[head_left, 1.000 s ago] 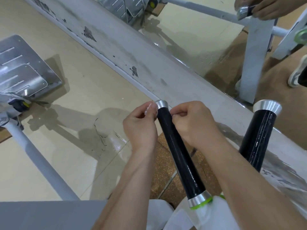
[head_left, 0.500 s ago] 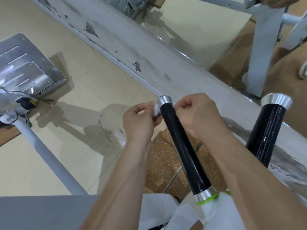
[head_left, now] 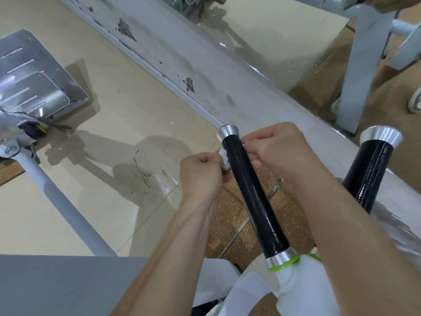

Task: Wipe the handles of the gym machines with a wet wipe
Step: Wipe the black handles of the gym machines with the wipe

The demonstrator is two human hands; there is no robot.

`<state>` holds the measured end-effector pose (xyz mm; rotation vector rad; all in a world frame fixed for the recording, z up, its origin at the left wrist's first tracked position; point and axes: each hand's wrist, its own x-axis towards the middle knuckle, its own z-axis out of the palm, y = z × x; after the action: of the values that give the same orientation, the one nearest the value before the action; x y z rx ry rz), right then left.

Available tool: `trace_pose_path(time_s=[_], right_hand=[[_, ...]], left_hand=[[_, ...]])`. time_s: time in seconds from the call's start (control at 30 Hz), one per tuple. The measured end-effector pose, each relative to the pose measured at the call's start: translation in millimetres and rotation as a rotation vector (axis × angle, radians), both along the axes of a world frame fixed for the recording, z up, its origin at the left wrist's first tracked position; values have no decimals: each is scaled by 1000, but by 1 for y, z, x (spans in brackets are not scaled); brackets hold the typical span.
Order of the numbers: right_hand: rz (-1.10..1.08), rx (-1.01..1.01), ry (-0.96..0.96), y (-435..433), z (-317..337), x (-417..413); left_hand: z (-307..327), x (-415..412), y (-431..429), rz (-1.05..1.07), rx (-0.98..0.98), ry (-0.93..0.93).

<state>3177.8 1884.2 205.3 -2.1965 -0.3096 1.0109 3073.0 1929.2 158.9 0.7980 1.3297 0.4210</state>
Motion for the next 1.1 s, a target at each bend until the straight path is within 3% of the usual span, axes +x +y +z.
trace_pose_path(time_s=[0.2,0.4,0.7,0.8,0.93,1.1], right_hand=[[3,82,309,-11,7,10],[220,32,291,-15,17,17],[210,37,342,-21,12,18],[289,-12,212,-17,15,13],[680,-204,-317,-21,34,2],[830,-252,-319,-49,51,-14]], left_hand=[[5,-7,5,18,-17,-91],[10,-11,-12,-10,-22,-44],[18,-24,-32,-60,28,-105],[17,-33,-38,-110,36,-75],[10,-29,-19,-35,-48,-143],[13,-29,-39,-34,-181,-178]])
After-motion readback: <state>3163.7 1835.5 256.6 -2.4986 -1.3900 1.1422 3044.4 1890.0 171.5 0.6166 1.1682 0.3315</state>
